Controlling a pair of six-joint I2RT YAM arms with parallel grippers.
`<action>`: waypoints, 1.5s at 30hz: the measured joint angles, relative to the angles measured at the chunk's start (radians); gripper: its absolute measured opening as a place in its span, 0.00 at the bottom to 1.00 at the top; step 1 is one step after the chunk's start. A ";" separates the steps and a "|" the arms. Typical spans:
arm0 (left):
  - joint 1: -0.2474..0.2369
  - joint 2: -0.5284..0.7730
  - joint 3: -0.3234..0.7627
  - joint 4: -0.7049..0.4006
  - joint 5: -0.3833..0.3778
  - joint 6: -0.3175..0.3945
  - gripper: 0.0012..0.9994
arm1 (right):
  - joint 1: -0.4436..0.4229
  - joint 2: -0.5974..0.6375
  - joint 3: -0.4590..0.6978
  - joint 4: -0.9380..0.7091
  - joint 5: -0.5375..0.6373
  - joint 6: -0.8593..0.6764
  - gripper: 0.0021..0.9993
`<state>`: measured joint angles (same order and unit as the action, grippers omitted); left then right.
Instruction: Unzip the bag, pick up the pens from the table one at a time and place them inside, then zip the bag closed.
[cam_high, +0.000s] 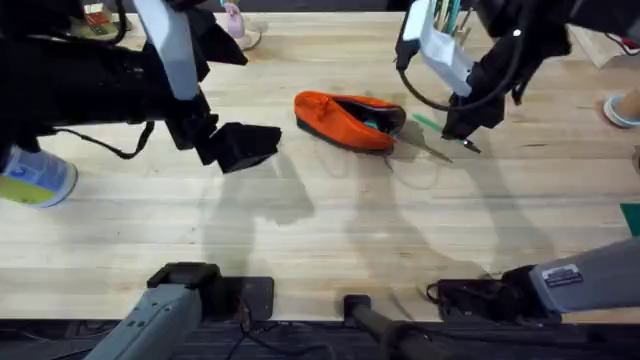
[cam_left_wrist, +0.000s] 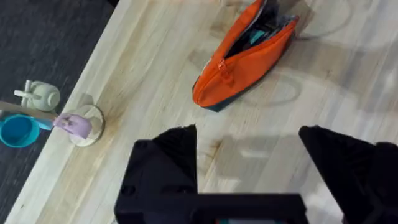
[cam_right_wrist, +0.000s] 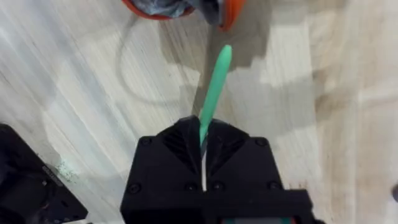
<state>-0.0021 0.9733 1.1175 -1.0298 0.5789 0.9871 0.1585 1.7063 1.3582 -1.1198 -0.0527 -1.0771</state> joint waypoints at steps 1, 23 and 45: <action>0.000 0.000 0.000 0.000 0.000 0.000 0.99 | 0.000 -0.014 0.000 0.000 0.000 0.000 0.03; 0.000 0.000 0.000 0.000 0.000 0.000 0.99 | 0.162 -0.127 0.000 0.063 -0.001 -0.023 0.03; 0.000 0.000 0.000 0.000 0.000 0.000 0.99 | 0.237 -0.001 -0.001 0.207 -0.065 0.043 0.03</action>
<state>-0.0021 0.9733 1.1175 -1.0298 0.5789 0.9870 0.3954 1.7052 1.3575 -0.9126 -0.1177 -1.0343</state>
